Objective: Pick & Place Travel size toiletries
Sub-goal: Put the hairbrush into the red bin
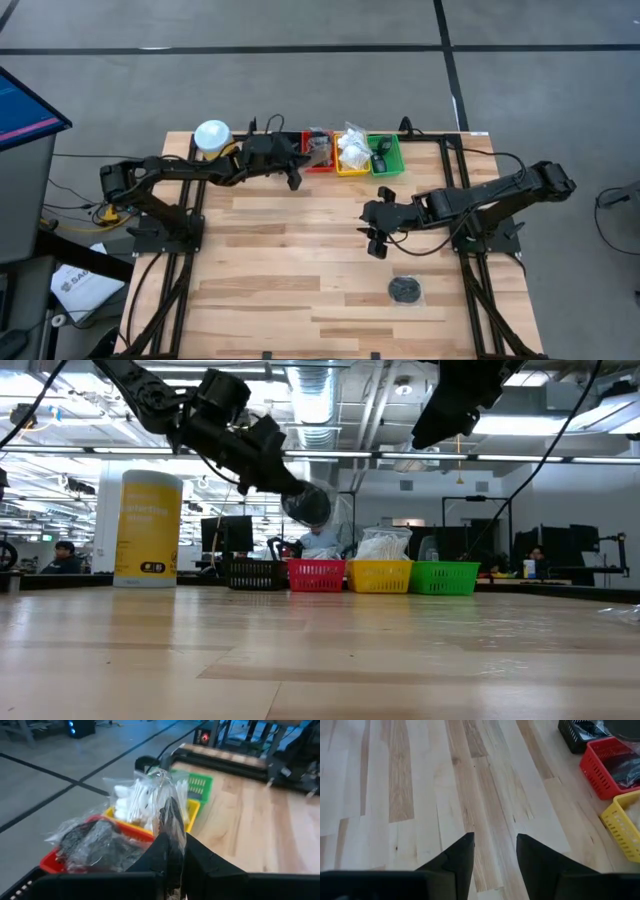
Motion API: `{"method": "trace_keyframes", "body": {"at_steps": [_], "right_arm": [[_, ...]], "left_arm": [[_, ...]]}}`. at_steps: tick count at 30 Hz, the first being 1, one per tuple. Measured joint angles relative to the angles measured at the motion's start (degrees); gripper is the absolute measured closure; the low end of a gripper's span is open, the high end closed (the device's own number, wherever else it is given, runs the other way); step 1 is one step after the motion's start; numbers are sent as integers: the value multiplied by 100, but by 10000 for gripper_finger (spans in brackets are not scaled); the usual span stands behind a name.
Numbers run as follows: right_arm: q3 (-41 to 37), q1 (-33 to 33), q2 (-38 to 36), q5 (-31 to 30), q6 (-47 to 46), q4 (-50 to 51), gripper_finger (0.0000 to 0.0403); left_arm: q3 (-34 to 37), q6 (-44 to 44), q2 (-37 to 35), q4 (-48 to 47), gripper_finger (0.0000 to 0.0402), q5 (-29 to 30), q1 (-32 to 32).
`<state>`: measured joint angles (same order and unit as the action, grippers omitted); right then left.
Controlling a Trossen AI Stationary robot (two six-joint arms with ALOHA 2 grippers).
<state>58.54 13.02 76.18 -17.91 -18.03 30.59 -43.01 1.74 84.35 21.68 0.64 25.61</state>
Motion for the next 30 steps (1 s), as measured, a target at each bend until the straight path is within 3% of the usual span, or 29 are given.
{"method": "trace_keyframes", "body": {"at_steps": [23,27,30], "right_arm": [[0,2,0,-11,1,22,272],[0,2,0,-11,1,24,273],[0,2,0,-11,2,23,273]], "left_arm": [[-532,-786,1216,-17,383,-444,537],[-533,-1045,1216,-32,383,-602,540],[-533,-1051,1216,-27,383,-1050,626]]}}
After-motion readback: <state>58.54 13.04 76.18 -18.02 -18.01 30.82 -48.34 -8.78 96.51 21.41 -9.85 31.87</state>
